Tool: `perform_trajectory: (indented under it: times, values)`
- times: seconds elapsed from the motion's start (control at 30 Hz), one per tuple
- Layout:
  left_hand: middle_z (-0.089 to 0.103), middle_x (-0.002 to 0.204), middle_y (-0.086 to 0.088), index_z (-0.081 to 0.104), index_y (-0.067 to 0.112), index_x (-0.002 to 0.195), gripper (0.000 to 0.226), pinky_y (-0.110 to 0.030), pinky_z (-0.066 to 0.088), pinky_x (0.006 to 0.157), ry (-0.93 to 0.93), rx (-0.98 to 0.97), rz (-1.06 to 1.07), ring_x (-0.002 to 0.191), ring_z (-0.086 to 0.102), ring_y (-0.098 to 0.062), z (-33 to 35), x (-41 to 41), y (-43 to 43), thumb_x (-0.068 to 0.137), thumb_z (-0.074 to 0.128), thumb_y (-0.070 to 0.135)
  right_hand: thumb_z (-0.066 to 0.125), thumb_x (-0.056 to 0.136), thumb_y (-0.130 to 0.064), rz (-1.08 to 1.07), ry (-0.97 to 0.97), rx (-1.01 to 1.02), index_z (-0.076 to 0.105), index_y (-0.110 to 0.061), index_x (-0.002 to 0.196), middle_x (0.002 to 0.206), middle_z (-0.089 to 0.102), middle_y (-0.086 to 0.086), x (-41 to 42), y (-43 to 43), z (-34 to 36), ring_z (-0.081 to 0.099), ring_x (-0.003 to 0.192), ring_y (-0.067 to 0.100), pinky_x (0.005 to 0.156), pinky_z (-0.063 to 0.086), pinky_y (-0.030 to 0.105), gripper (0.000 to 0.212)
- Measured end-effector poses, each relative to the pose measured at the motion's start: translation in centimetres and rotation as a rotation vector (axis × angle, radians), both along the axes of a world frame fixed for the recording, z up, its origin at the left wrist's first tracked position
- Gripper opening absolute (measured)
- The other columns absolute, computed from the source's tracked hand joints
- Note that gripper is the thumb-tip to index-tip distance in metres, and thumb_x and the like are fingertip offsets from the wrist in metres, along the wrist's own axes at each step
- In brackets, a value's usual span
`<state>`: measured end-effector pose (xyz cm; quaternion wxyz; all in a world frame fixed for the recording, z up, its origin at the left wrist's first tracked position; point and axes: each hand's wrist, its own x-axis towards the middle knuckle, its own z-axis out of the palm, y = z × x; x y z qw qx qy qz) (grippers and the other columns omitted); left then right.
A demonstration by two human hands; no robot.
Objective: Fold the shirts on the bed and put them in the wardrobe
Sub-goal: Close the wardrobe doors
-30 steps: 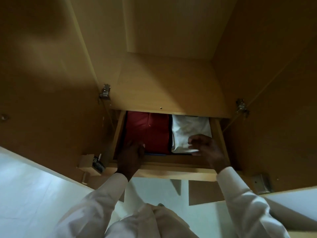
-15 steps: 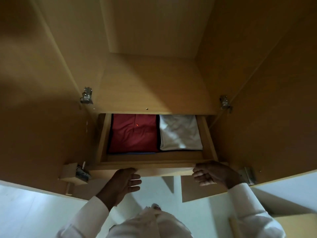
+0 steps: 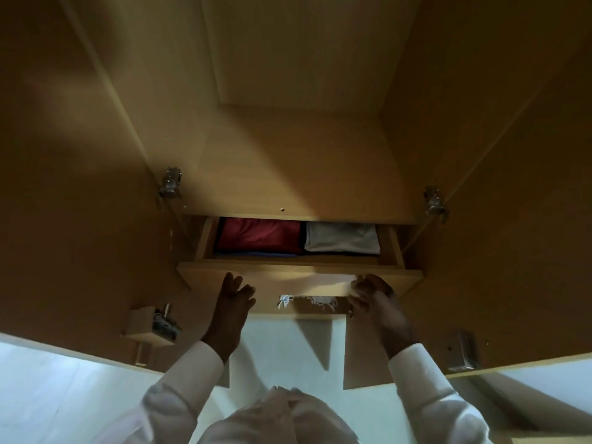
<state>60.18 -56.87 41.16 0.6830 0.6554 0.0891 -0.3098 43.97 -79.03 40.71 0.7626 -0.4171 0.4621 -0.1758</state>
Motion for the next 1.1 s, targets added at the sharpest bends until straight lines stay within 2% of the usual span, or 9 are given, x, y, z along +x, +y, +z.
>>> perform_trajectory:
  times: [0.1,0.2,0.33,0.47,0.57,0.7,0.8,0.93,1.1]
  values:
    - [0.034,0.154,-0.012,0.018,0.014,0.154,0.062,-0.041,0.042,0.105,0.008,-0.047,0.073,0.132,0.046,-0.029,0.2,1.9,-1.4,0.099,0.040,-0.004,0.057,0.094,-0.003,-0.018,0.007,-0.007,0.056,0.000,0.121,0.121,0.064,0.018,2.2,-1.3,0.4,0.063,0.113,0.031,0.093,0.053,0.040,0.028]
    - [0.038,0.150,-0.017,0.014,0.016,0.155,0.062,-0.044,0.041,0.106,0.056,-0.113,0.153,0.131,0.047,-0.033,0.5,3.4,-3.2,0.099,0.037,-0.001,0.050,0.097,-0.004,-0.068,0.007,0.009,0.055,0.002,0.121,0.117,0.064,0.016,4.0,-1.6,0.4,0.062,0.110,0.028,0.103,0.048,0.045,0.026]
    - [0.047,0.137,-0.022,0.017,0.015,0.153,0.060,-0.045,0.046,0.097,0.114,-0.167,0.261,0.127,0.050,-0.034,0.8,5.3,-4.9,0.099,0.037,-0.001,0.046,0.099,-0.005,-0.198,-0.064,0.124,0.051,-0.002,0.131,0.122,0.058,0.013,6.6,-3.0,0.2,0.059,0.113,0.028,0.096,0.051,0.044,0.032]
    - [0.045,0.135,-0.026,0.024,0.006,0.148,0.052,-0.050,0.044,0.102,0.091,-0.136,0.199,0.129,0.047,-0.037,0.3,7.7,-6.1,0.098,0.025,-0.009,0.049,0.097,-0.004,-0.250,-0.152,0.191,0.058,-0.008,0.098,0.109,0.057,0.011,8.6,-3.9,0.9,0.056,0.102,0.025,0.096,0.050,0.044,0.010]
    - [0.052,0.121,-0.021,0.030,0.002,0.145,0.051,-0.048,0.047,0.094,0.092,-0.125,0.183,0.125,0.050,-0.037,-0.1,9.5,-6.7,0.096,0.028,-0.011,0.050,0.096,-0.006,-0.228,-0.174,0.193,0.057,-0.012,0.085,0.097,0.057,0.007,9.9,-4.8,1.1,0.055,0.089,0.021,0.092,0.050,0.043,0.014]
    - [0.045,0.140,-0.025,0.034,-0.002,0.141,0.041,-0.053,0.042,0.103,0.088,-0.122,0.145,0.125,0.049,-0.037,0.2,10.6,-7.5,0.100,0.029,-0.007,0.051,0.098,-0.016,-0.216,-0.159,0.208,0.056,-0.014,0.087,0.096,0.055,0.005,11.4,-6.3,0.9,0.053,0.090,0.021,0.098,0.046,0.046,0.013]
    - [0.040,0.146,-0.022,0.035,-0.006,0.139,0.040,-0.056,0.034,0.110,0.080,-0.111,0.139,0.134,0.042,-0.037,0.1,11.3,-8.2,0.101,0.023,-0.008,0.051,0.099,-0.024,-0.190,-0.161,0.211,0.057,-0.016,0.089,0.100,0.055,0.004,12.5,-7.0,1.2,0.052,0.094,0.020,0.093,0.046,0.045,0.014]
    - [0.041,0.146,-0.022,0.035,-0.006,0.140,0.039,-0.054,0.040,0.106,0.109,-0.142,0.158,0.134,0.043,-0.036,-0.4,12.1,-9.2,0.103,0.024,-0.002,0.051,0.099,-0.025,-0.190,-0.178,0.236,0.058,-0.018,0.096,0.127,0.053,0.009,13.5,-7.4,1.1,0.046,0.122,0.026,0.100,0.044,0.047,0.011]
    - [0.044,0.145,-0.017,0.032,0.006,0.148,0.045,-0.048,0.047,0.101,0.088,-0.183,0.090,0.132,0.047,-0.035,-0.8,12.0,-9.6,0.104,0.036,0.014,0.053,0.100,-0.018,-0.131,-0.155,0.184,0.058,-0.016,0.111,0.135,0.049,0.010,13.1,-7.3,0.8,0.045,0.129,0.029,0.097,0.045,0.046,0.013]
